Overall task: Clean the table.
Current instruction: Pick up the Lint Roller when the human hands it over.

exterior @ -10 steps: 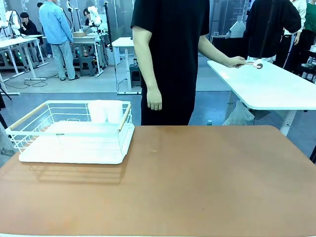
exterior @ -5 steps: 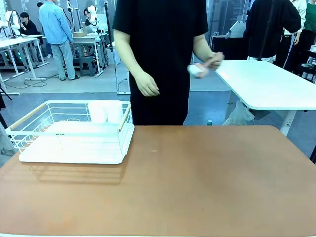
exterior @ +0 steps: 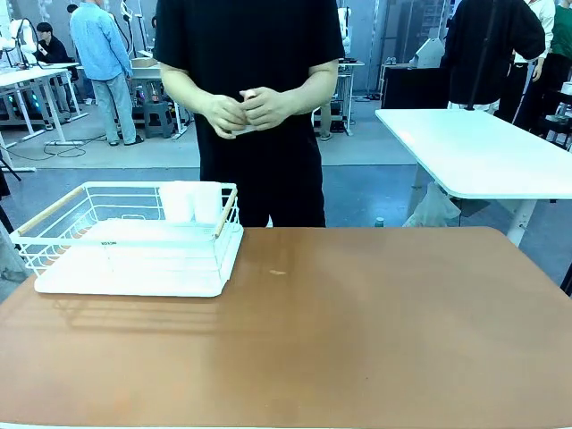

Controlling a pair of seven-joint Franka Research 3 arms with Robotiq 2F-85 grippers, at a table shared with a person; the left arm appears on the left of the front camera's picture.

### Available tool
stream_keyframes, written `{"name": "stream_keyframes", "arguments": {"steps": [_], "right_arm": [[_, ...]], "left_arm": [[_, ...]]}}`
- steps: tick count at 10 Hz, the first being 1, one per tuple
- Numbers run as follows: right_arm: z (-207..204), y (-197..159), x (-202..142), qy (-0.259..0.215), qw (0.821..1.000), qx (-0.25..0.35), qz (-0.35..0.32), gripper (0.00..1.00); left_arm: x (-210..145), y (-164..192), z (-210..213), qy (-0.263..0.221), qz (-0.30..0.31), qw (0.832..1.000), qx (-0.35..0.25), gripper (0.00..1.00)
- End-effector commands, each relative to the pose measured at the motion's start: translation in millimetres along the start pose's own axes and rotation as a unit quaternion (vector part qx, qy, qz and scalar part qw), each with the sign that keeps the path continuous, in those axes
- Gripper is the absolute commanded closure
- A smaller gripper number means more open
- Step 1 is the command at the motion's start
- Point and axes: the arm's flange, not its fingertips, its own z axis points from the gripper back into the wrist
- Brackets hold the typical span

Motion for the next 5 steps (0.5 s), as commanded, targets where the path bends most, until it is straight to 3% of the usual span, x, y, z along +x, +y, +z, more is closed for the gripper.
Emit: {"name": "stream_keyframes", "arguments": {"steps": [1, 5], "right_arm": [[0.0, 2.7, 0.7, -0.001, 1.0, 0.008, 0.002, 0.0], [0.0, 2.7, 0.7, -0.001, 1.0, 0.008, 0.002, 0.0]], "left_arm": [[0.0, -0.5, 1.7, -0.002, -0.001, 1.0, -0.009, 0.0], [0.0, -0.5, 1.7, -0.002, -0.001, 1.0, -0.009, 0.0]]}}
